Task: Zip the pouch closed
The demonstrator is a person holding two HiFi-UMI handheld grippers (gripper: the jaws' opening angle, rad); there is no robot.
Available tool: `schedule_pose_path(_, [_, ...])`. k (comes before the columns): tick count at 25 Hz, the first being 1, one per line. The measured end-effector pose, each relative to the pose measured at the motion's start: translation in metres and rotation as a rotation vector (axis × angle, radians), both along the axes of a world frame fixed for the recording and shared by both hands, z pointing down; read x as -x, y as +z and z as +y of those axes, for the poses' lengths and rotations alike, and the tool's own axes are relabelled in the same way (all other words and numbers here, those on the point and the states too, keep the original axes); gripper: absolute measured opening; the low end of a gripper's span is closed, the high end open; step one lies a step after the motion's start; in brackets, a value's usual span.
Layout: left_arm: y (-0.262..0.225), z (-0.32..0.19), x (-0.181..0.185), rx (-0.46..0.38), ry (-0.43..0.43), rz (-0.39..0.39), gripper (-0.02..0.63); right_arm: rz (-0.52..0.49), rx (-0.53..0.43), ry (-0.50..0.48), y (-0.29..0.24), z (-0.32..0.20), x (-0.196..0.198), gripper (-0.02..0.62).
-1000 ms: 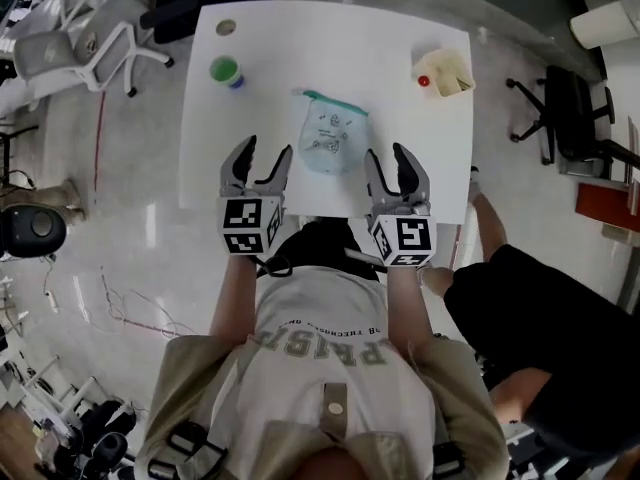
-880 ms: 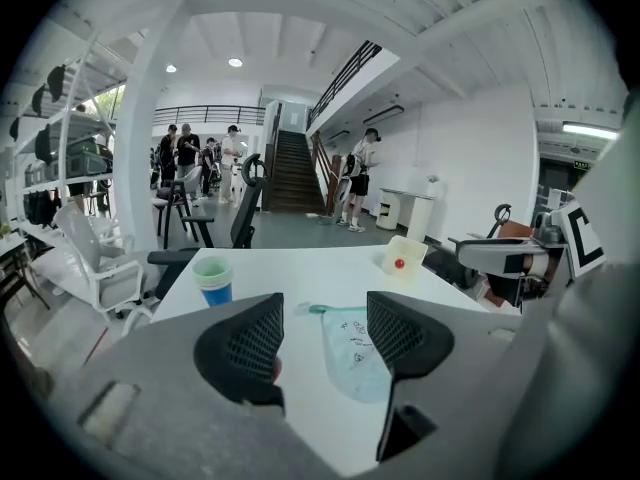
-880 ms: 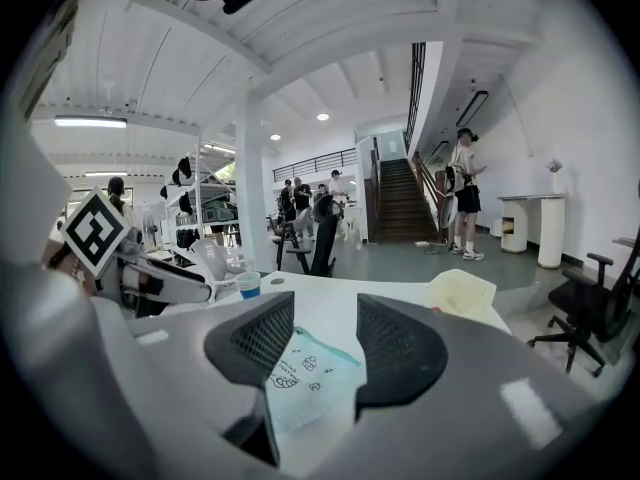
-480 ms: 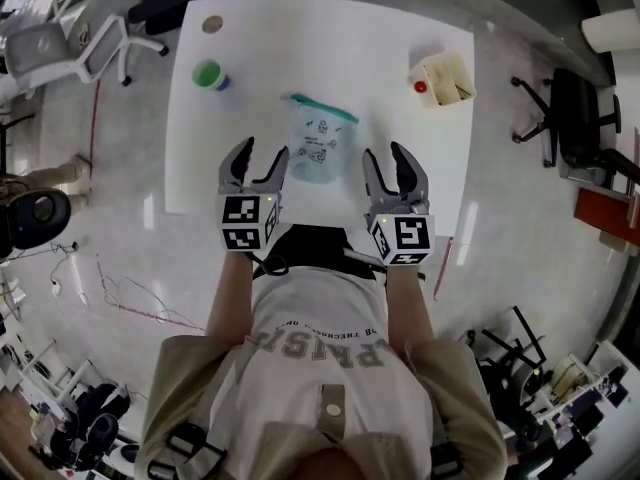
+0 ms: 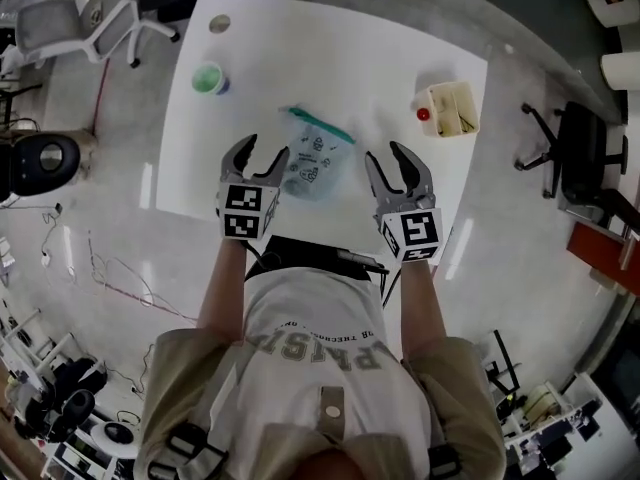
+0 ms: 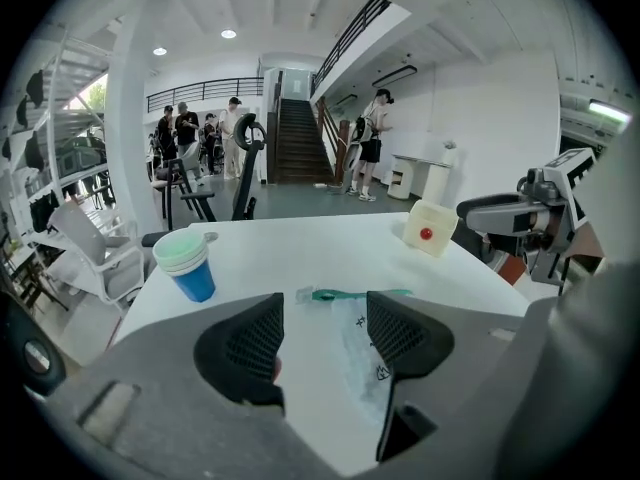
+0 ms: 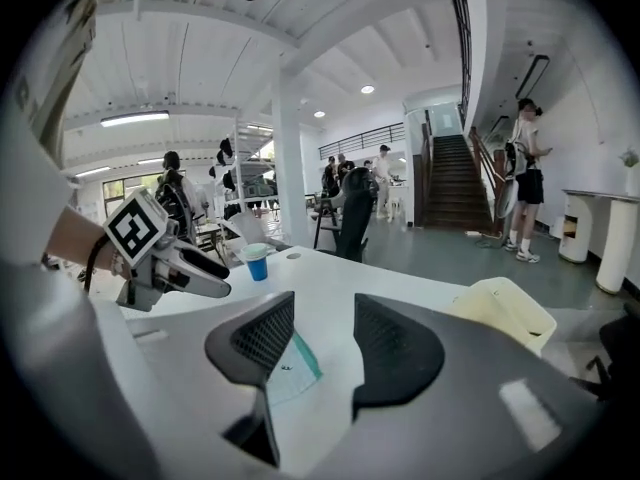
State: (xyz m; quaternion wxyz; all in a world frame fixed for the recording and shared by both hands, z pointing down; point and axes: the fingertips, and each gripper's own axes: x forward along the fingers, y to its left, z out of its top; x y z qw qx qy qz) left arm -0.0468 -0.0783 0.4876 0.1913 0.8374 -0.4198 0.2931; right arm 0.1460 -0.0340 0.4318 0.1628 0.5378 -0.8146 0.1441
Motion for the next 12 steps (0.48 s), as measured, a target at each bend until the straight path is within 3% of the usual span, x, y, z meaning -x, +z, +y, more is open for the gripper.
schedule_pose_path(7, [0.021,-0.024,-0.003,0.011,0.054,-0.053,0.268,0.076,0.077,-0.230,0.022,-0.013,0.007,0.170])
schedule_pose_path(12, [0.032,-0.042,-0.013,0.030,0.124,-0.065,0.259,0.095,0.123,-0.314,0.036,-0.027,0.016,0.170])
